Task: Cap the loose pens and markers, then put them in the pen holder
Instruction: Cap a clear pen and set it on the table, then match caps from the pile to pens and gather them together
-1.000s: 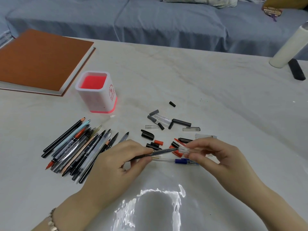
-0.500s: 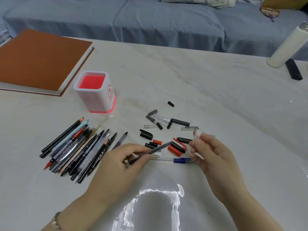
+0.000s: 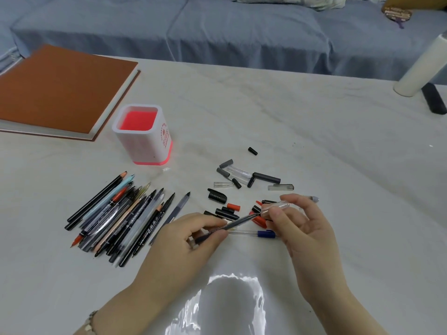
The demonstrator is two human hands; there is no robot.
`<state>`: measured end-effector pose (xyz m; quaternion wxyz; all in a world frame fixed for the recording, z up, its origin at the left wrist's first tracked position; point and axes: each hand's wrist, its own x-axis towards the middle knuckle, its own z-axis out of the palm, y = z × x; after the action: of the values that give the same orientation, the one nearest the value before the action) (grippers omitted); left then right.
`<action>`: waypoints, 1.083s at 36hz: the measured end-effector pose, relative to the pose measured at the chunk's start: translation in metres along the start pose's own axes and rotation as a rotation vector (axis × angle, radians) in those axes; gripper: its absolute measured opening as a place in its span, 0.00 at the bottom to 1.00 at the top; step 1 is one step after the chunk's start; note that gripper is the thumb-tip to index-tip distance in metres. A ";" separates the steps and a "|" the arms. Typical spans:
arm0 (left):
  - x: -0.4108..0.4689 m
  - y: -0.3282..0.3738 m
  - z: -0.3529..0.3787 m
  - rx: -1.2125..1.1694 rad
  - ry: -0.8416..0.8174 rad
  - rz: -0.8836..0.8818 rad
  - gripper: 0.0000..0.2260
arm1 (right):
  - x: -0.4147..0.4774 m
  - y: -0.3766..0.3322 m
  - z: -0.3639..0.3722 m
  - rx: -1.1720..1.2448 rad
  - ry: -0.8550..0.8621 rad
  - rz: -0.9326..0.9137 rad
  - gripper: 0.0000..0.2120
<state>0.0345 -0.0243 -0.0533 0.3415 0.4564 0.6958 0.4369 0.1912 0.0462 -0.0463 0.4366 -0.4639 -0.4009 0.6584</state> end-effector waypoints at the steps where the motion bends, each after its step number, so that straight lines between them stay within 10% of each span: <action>1: 0.000 -0.001 0.000 0.008 -0.004 0.008 0.08 | 0.000 0.000 0.000 0.003 0.002 -0.002 0.12; 15: 0.004 -0.003 -0.004 0.136 -0.126 0.215 0.11 | 0.003 -0.003 -0.008 -0.273 -0.258 -0.034 0.09; 26: 0.001 0.008 0.003 -0.250 -0.351 -0.348 0.13 | 0.003 -0.003 -0.022 -0.498 -0.384 -0.148 0.19; 35: 0.008 -0.002 0.005 0.265 -0.329 -0.112 0.04 | 0.017 0.027 -0.036 -1.135 -0.573 -0.462 0.11; 39: 0.013 -0.020 -0.008 0.535 -0.044 0.082 0.14 | 0.018 0.026 -0.048 -1.143 -0.449 -0.579 0.12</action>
<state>0.0158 -0.0183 -0.0697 0.2058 0.5678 0.7598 0.2409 0.2284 0.0617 -0.0873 0.1876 -0.3475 -0.8751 0.2798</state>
